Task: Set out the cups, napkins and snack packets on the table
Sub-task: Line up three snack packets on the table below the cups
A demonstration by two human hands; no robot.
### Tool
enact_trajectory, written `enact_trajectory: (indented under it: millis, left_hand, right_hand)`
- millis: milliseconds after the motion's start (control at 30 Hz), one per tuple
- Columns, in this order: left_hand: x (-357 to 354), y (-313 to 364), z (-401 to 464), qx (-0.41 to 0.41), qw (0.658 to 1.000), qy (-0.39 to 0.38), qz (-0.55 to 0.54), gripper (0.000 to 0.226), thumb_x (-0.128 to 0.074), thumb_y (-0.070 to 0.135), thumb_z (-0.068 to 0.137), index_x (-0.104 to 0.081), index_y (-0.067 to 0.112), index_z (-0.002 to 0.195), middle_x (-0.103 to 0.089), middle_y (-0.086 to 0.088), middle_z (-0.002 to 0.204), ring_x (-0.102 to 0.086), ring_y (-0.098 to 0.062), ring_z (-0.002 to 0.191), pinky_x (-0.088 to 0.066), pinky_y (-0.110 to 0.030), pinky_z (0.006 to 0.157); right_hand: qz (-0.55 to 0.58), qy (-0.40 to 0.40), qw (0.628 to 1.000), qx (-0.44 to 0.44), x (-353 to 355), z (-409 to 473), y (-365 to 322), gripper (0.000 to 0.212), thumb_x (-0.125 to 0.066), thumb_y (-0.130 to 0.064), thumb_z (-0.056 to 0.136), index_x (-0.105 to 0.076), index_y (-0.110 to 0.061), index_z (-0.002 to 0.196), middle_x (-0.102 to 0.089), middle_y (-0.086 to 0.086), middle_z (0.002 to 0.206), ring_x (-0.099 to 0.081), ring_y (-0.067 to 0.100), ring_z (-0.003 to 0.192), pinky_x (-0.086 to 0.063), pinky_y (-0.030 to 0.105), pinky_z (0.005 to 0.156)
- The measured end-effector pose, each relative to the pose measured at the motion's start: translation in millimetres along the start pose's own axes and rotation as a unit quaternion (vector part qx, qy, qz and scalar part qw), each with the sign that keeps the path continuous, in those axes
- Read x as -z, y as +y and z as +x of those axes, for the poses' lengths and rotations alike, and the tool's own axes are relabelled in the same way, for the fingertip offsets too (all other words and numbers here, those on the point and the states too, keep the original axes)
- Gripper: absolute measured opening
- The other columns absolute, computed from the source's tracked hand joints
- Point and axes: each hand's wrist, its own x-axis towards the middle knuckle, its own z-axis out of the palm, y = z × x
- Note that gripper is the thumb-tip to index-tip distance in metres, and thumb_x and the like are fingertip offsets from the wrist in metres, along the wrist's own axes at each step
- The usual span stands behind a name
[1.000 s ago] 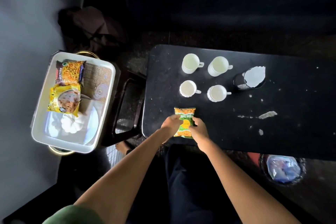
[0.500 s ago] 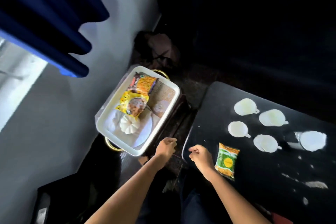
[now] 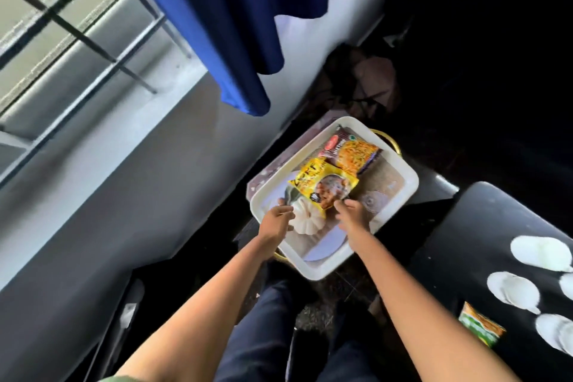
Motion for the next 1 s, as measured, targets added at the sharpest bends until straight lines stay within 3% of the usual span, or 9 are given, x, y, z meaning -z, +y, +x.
enact_trajectory:
  millis: [100,167,267,367,467,567,733,900,1000]
  left_hand:
    - [18.3,-0.2,8.8,-0.005,1.000,-0.009,0.012,0.031,-0.044,0.010,0.096,-0.059,0.004,0.122,-0.060,-0.006,0.107,-0.056,-0.019,0.082,-0.044,-0.012,0.047]
    - [26.4,-2.0,13.9,-0.003,1.000,-0.020,0.014,0.029,-0.044,0.010,0.095,-0.060,0.005,0.119,-0.059,-0.004,0.106,-0.055,-0.019,0.088,-0.042,-0.008,0.046]
    - [32.1,-4.9,17.2,0.020,0.999,-0.043,0.015,0.028,-0.046,0.013,0.094,-0.059,0.009,0.119,-0.060,-0.001,0.109,-0.058,-0.019,0.088,-0.039,-0.019,0.058]
    - [31.8,-6.8,16.2,0.048,0.997,-0.068,-0.001,0.032,-0.045,0.024,0.097,-0.056,0.012,0.125,-0.062,-0.002,0.120,-0.059,-0.020,0.093,-0.041,-0.028,0.070]
    - [25.2,-6.0,10.5,0.070,0.992,-0.095,-0.049,0.044,-0.042,0.043,0.097,-0.050,0.016,0.130,-0.057,-0.001,0.131,-0.057,-0.021,0.104,-0.041,-0.037,0.090]
    - [13.4,-3.6,-1.2,0.091,0.981,-0.121,-0.119,0.064,-0.036,0.061,0.092,-0.042,0.017,0.139,-0.050,0.000,0.139,-0.053,-0.022,0.115,-0.042,-0.041,0.097]
    - [-16.3,4.6,-31.5,0.118,0.947,-0.144,-0.262,0.054,-0.043,0.061,0.089,-0.053,0.019,0.121,-0.058,-0.007,0.121,-0.060,-0.023,0.099,-0.051,-0.037,0.076]
    - [-53.2,8.0,-67.7,0.048,0.955,-0.132,-0.262,0.045,-0.060,0.043,0.088,-0.062,0.005,0.113,-0.072,-0.016,0.105,-0.068,-0.032,0.099,-0.054,-0.045,0.090]
    - [-70.5,13.9,-95.7,-0.011,0.967,-0.116,-0.228,0.040,-0.072,0.033,0.080,-0.058,0.006,0.106,-0.074,-0.015,0.093,-0.073,-0.031,0.081,-0.059,-0.038,0.067]
  right_hand:
    - [0.087,0.021,0.994,-0.059,-21.7,10.9,-5.6,0.055,-0.064,-0.021,0.087,-0.041,0.001,0.133,-0.053,0.023,0.130,-0.056,0.037,0.114,-0.048,0.048,0.095]
    - [0.146,0.042,0.985,-0.082,-31.0,11.1,-7.7,0.053,-0.064,-0.016,0.087,-0.040,0.001,0.132,-0.057,0.025,0.122,-0.062,0.030,0.094,-0.055,0.037,0.072]
    - [0.121,0.046,0.988,-0.078,-35.1,8.9,-5.4,0.032,-0.066,-0.014,0.085,-0.058,0.006,0.109,-0.066,0.014,0.080,-0.057,0.015,0.060,-0.045,0.016,0.038]
    - [0.134,0.040,0.987,-0.077,-37.4,0.0,-5.6,0.014,-0.070,-0.012,0.082,-0.061,-0.001,0.084,-0.058,0.006,0.068,-0.051,0.010,0.054,-0.036,0.010,0.030]
    - [0.168,0.026,0.983,-0.075,-37.9,-15.6,-3.7,0.016,-0.069,-0.005,0.081,-0.055,-0.010,0.074,-0.056,0.005,0.069,-0.048,0.010,0.054,-0.034,0.010,0.029]
    - [0.210,-0.021,0.975,-0.076,-28.9,-40.5,4.0,0.020,-0.067,0.000,0.081,-0.054,-0.013,0.074,-0.055,0.005,0.067,-0.045,0.011,0.053,-0.034,0.015,0.035]
    - [0.264,-0.109,0.954,-0.093,12.6,-86.0,22.2,0.011,-0.068,-0.004,0.082,-0.060,-0.012,0.081,-0.065,0.004,0.074,-0.057,0.013,0.064,-0.041,0.019,0.045]
    - [0.206,-0.181,0.961,-0.041,78.4,-122.9,39.0,0.018,-0.073,-0.013,0.078,-0.065,-0.016,0.094,-0.075,-0.001,0.080,-0.066,0.011,0.073,-0.045,0.021,0.057]
    - [0.166,-0.183,0.969,0.003,136.0,-137.0,51.3,0.041,-0.078,-0.033,0.069,-0.064,-0.023,0.107,-0.074,0.000,0.099,-0.067,0.015,0.092,-0.048,0.027,0.069]
